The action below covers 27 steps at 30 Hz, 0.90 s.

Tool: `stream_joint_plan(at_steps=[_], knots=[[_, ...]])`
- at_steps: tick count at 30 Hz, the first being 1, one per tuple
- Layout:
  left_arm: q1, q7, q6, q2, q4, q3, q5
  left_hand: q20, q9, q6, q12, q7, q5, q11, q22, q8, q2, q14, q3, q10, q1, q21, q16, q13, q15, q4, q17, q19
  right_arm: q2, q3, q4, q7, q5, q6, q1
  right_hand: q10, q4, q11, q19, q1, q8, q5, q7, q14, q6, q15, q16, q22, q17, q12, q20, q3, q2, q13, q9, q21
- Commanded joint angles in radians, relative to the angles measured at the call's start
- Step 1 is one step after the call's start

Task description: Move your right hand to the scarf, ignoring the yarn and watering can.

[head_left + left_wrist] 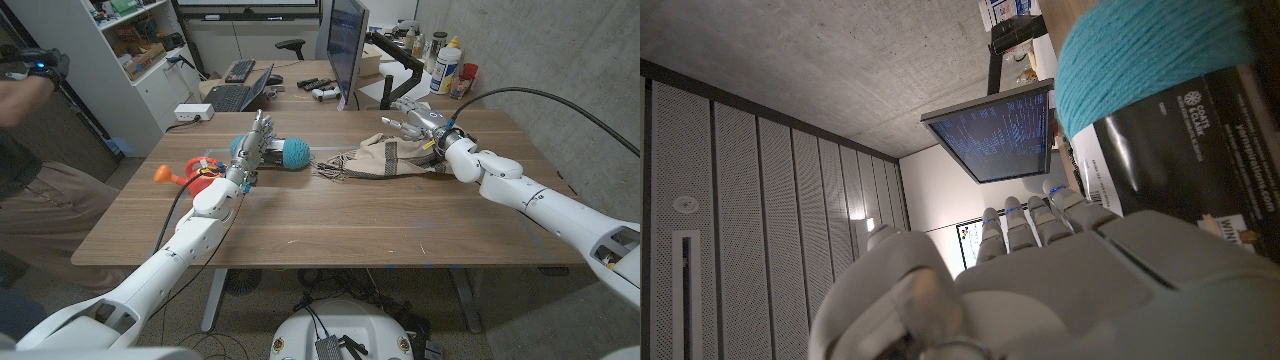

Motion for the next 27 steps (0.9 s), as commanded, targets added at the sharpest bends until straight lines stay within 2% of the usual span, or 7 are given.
stream_joint_plan(at_steps=[1, 13, 27], knots=[[0.0, 0.009, 0.007, -0.001, -0.005, 0.004, 0.006, -0.014, 0.005, 0.002, 0.002, -0.001, 0.004, -0.003, 0.001, 0.002, -0.003, 0.0, 0.004, 0.004, 0.014, 0.006, 0.003, 0.005, -0.078, 0.002, 0.003, 0.011, 0.007, -0.023, 0.047, 0.015, -0.019, 0.036, 0.022, -0.004, 0.001, -0.003, -0.002, -0.009, -0.004, 0.006, -0.002, -0.004, -0.005, -0.008, 0.005, 0.004, 0.003, 0.005, -0.005, -0.006, 0.003, 0.003, 0.005, 0.003], [0.005, 0.009, 0.016, 0.002, -0.014, 0.006, 0.003, -0.014, 0.005, 0.007, 0.001, 0.0, 0.003, -0.002, 0.001, 0.003, -0.003, 0.0, 0.006, 0.002, 0.015, 0.007, 0.003, 0.005, -0.077, 0.001, 0.003, 0.012, 0.005, -0.028, 0.036, 0.028, -0.021, 0.016, 0.009, -0.005, 0.002, -0.01, -0.002, -0.012, -0.001, 0.009, -0.005, -0.004, 0.001, -0.01, 0.006, 0.004, 0.003, 0.006, -0.007, -0.008, 0.003, 0.003, 0.005, 0.003], [0.006, 0.01, 0.016, 0.004, -0.016, 0.007, 0.006, -0.014, 0.005, 0.007, 0.001, 0.001, 0.002, -0.004, 0.001, 0.002, -0.004, 0.001, 0.008, 0.001, 0.017, 0.007, 0.004, 0.005, -0.077, 0.0, 0.003, 0.013, 0.02, -0.048, 0.057, 0.049, -0.028, 0.015, 0.021, -0.006, 0.004, -0.01, -0.002, -0.015, 0.0, 0.011, -0.004, -0.001, 0.004, -0.009, 0.007, 0.004, 0.003, 0.007, -0.008, -0.01, 0.003, 0.003, 0.005, 0.003]])
